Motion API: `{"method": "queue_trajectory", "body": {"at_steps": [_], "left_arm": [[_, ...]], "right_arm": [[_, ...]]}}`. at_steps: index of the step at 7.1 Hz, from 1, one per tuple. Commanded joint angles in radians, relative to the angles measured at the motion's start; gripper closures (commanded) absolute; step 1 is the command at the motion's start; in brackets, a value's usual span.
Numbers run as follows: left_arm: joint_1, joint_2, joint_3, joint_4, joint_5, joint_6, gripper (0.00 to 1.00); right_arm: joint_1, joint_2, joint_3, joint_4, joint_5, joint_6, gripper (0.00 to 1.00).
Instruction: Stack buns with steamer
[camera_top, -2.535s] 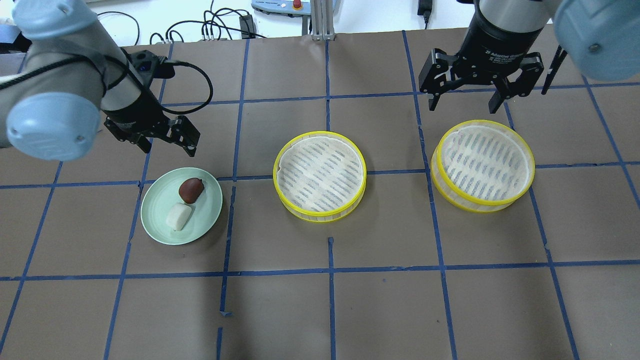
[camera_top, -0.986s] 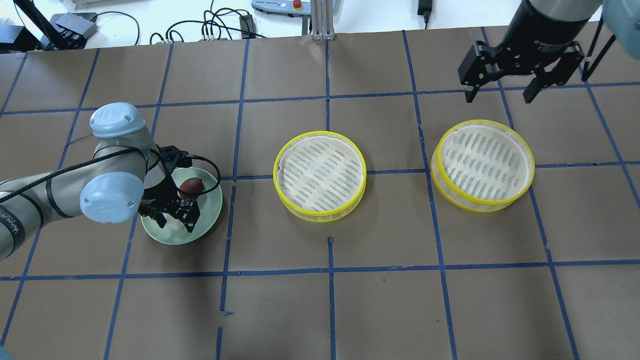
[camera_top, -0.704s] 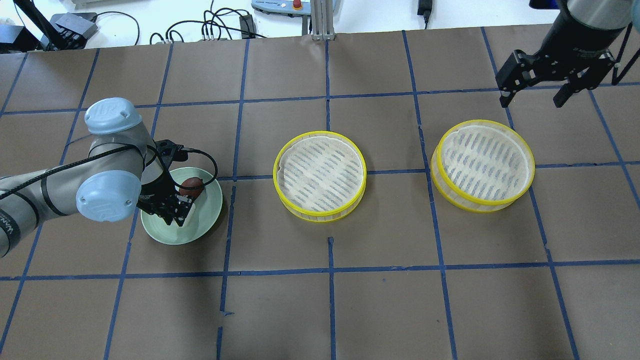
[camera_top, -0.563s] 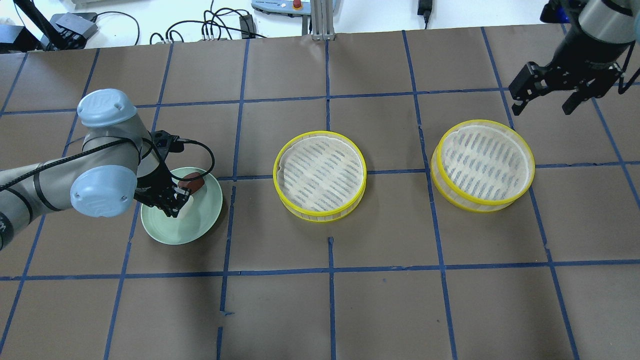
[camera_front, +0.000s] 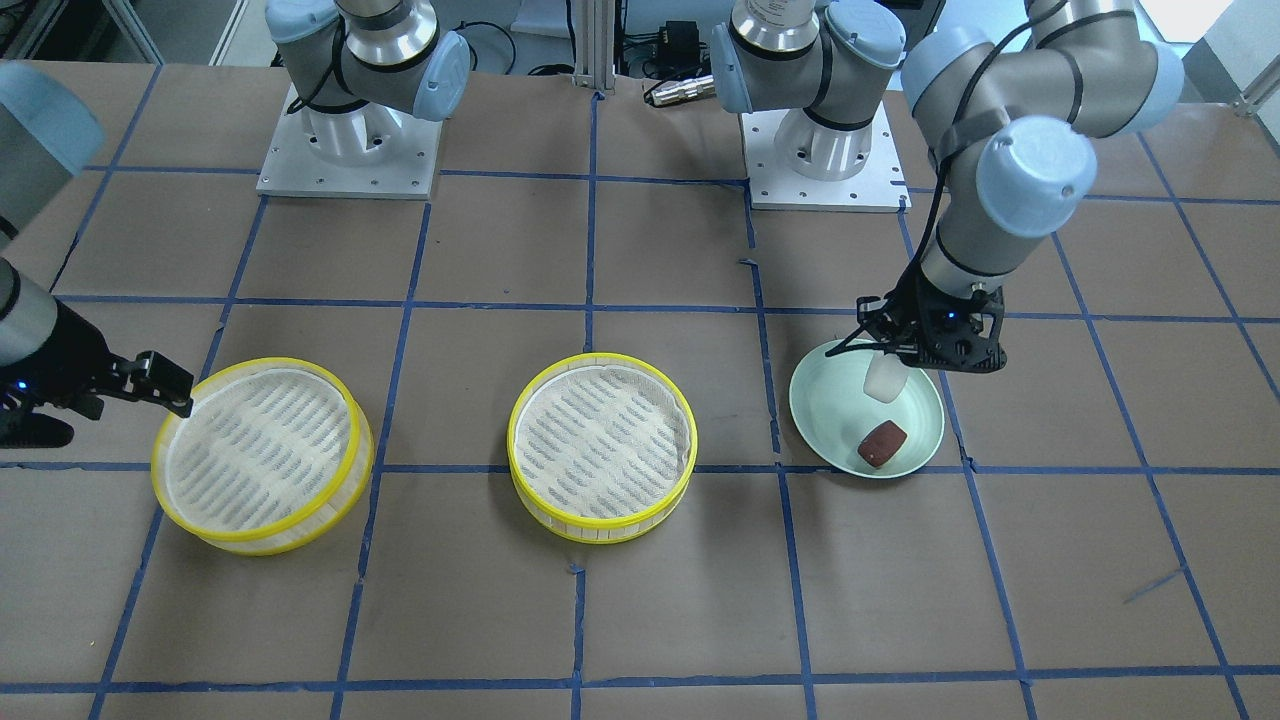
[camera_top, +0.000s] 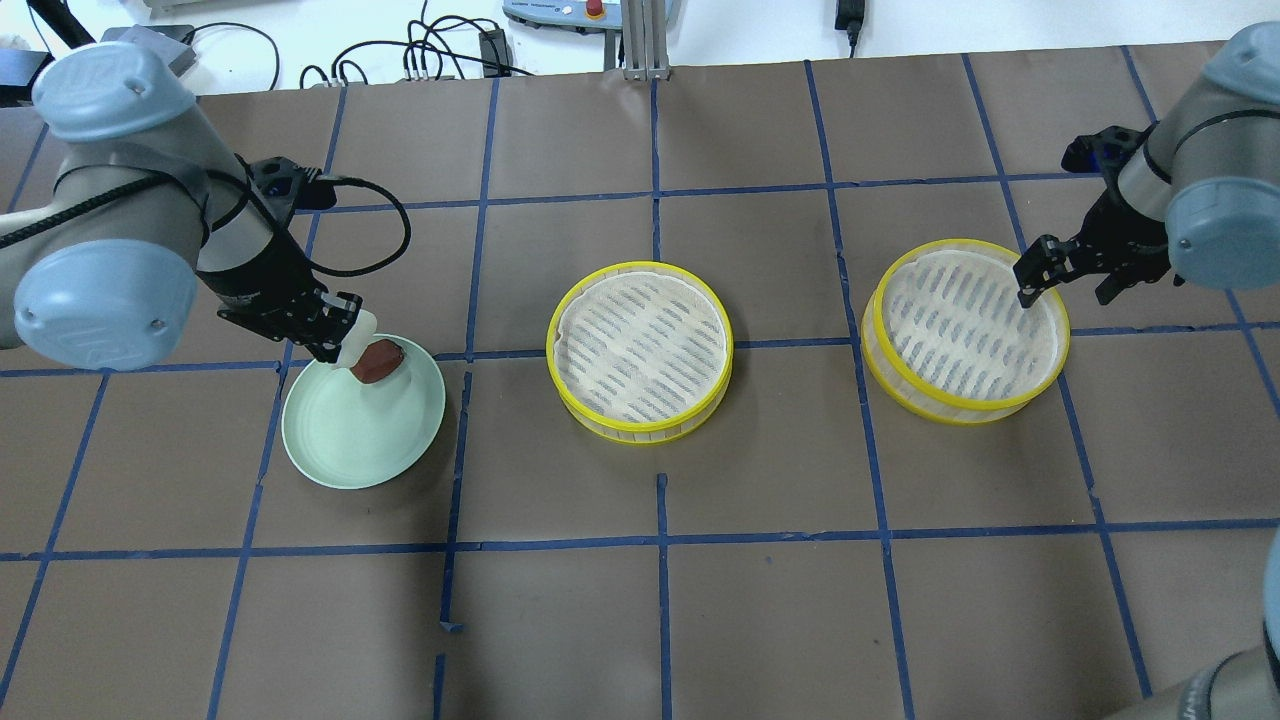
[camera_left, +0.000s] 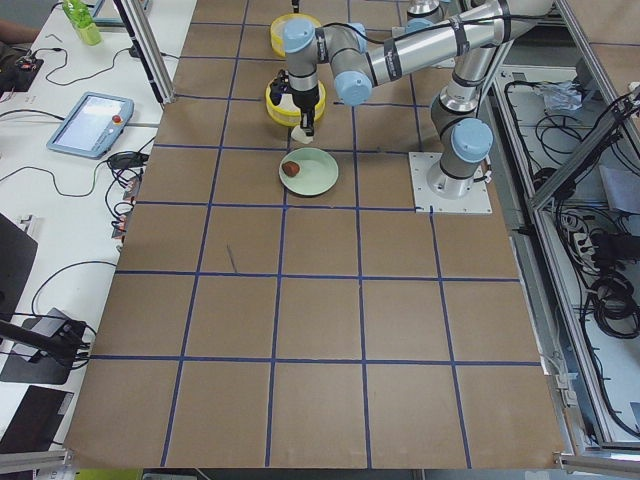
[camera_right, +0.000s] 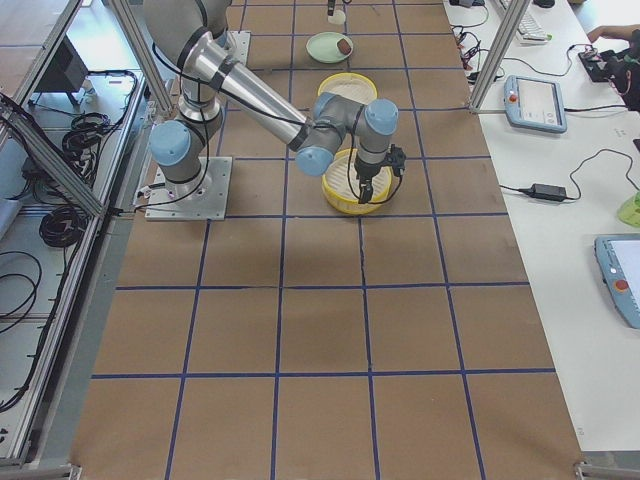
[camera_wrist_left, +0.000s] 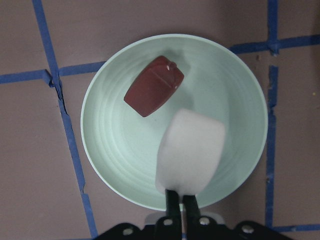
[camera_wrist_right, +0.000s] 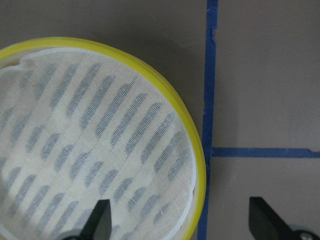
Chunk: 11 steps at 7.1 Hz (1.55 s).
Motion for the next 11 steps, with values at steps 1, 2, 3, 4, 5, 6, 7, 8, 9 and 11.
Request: {"method": "queue_trajectory", "body": {"at_steps": [1,2,3,4,5,6,7,8,9,11], "left_arm": [[-0.152,-0.031,0.044,0.008,-0.092,-0.247,0.97],[-0.245,-0.113,0.044,0.151,-0.123,-0.365,0.97],[-0.339,-0.219,0.05,0.338,-0.147,-0.503,0.96],[-0.382,-0.293,0.054,0.439,-0.147,-0.579,0.95],[-0.39,-0.319,0.054,0.452,-0.149,-0.602,0.64],[-0.392,-0.318,0.054,0.452,-0.147,-0.625,0.36],[-0.392,-0.315,0.054,0.452,-0.146,-0.633,0.0],[-0.392,-0.315,0.053,0.45,-0.146,-0.622,0.0],[-0.386,-0.294,0.051,0.449,-0.134,-0.601,0.0],[-0.227,-0.228,0.007,0.42,-0.021,-0.279,0.0]], "right_arm": [[-0.024,0.033,0.036,-0.09,-0.003,-0.016,0.24],[-0.025,0.044,0.036,-0.092,0.004,-0.016,0.37],[-0.025,0.046,0.036,-0.092,0.004,-0.016,0.64],[-0.027,0.046,0.036,-0.092,0.007,-0.018,0.91],[-0.033,0.044,0.033,-0.092,0.011,-0.018,0.96],[-0.036,0.043,0.029,-0.092,0.004,-0.018,0.96],[-0.036,0.031,0.021,-0.074,-0.002,-0.018,0.96],[-0.035,0.017,0.009,-0.067,0.001,-0.016,0.96],[-0.033,-0.012,-0.012,-0.01,0.008,-0.01,0.95],[0.066,-0.051,-0.034,0.04,0.017,0.048,0.94]]}}
